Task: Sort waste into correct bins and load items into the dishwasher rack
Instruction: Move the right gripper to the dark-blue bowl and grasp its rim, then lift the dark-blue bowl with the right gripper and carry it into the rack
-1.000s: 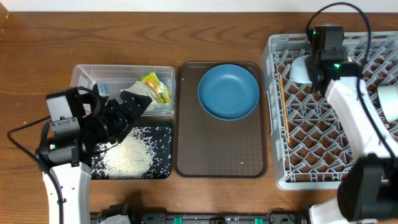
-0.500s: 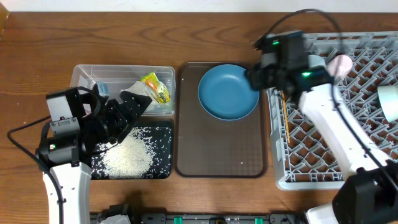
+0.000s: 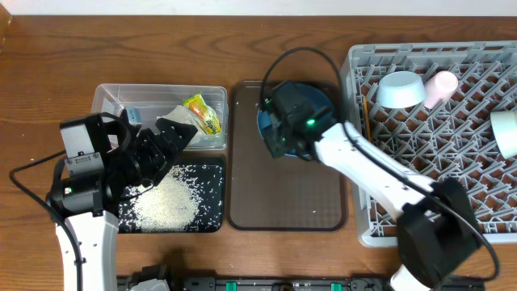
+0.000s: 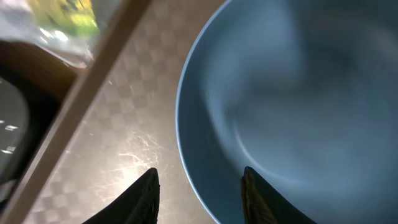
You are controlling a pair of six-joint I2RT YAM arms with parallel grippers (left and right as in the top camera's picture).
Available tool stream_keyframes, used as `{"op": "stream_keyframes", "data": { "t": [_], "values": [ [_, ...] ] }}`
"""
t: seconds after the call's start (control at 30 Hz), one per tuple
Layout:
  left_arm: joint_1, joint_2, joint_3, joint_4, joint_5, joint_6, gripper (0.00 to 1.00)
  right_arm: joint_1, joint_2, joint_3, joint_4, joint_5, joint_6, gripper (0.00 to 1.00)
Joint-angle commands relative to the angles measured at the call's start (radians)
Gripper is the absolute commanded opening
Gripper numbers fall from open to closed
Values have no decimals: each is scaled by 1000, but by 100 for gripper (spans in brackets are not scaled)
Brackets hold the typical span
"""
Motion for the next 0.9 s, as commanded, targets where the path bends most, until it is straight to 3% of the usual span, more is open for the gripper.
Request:
{"op": "stream_keyframes", "data": {
  "t": [0.0,0.17,0.33,0.43,0.67,0.87],
  "values": [
    [4,0,8,0,6,10,94,21,58,4,2,42,14,41],
    [4,0,8,0,6,10,94,25,117,4,3,35,15,37],
    [4,0,8,0,6,10,94,24,120,5,4,30,14,11],
    [4,0,8,0,6,10,94,24,99,7,10,31,14,1],
    [4,0,8,0,6,10,94,23,-34,7,12,17,26,1],
    [4,0,8,0,6,10,94,0,-270,7,-66,-112,26,1]
  ]
}}
